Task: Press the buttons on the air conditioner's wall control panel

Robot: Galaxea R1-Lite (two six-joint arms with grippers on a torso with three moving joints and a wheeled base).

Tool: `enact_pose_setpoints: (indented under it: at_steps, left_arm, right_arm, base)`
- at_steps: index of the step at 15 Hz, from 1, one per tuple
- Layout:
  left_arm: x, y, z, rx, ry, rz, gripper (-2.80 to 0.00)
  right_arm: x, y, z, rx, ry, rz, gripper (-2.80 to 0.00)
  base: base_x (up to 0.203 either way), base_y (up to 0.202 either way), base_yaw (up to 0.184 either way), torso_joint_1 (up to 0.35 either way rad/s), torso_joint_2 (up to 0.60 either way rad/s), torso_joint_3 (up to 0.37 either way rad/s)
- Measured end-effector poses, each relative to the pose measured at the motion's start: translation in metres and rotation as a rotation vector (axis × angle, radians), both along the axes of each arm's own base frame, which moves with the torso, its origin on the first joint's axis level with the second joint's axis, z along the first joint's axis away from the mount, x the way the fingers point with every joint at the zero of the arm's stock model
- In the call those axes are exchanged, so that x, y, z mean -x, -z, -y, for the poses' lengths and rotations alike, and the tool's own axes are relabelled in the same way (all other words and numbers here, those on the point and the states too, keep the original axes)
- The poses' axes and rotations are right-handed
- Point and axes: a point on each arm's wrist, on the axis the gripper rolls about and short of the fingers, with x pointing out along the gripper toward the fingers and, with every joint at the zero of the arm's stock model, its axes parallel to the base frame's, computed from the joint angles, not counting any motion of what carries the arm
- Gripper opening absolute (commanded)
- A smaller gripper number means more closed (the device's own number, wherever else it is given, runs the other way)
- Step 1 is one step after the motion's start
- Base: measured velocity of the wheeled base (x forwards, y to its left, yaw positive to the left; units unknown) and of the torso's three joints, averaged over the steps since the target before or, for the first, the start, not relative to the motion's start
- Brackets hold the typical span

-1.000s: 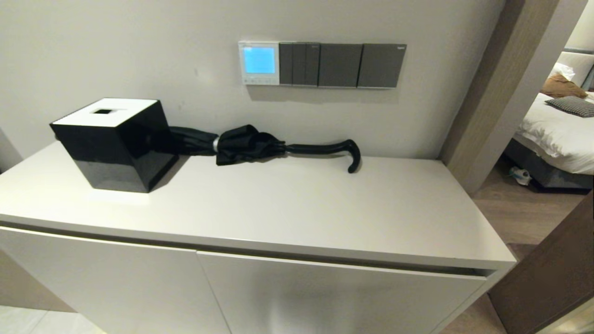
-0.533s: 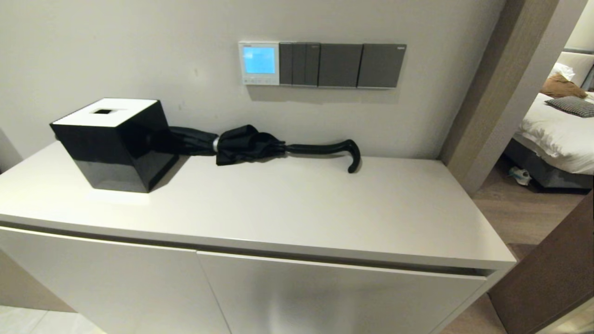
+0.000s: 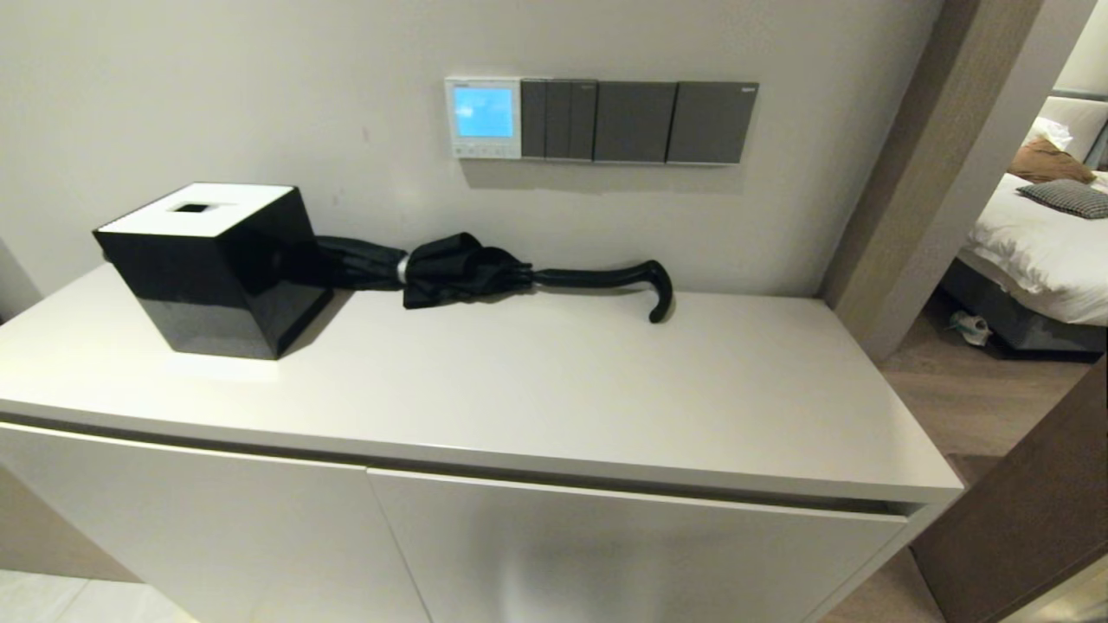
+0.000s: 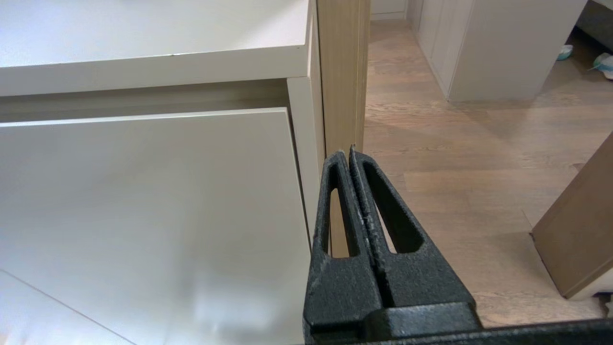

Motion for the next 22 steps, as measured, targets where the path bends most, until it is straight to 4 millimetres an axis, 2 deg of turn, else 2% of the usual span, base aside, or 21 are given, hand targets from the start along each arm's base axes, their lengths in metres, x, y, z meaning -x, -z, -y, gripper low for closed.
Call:
enact_pose_setpoints:
  at_steps: [22]
  left_arm:
    - [-0.0002,0.0011,0.0000,0.064,0.004,-0.006,-2.80]
  right_arm:
    - [0.0000,0.0000,0.0000,-0.001,0.001,0.000,-2.80]
  base:
    - [0.000,0.000,0.000,0.000,0.00,0.000]
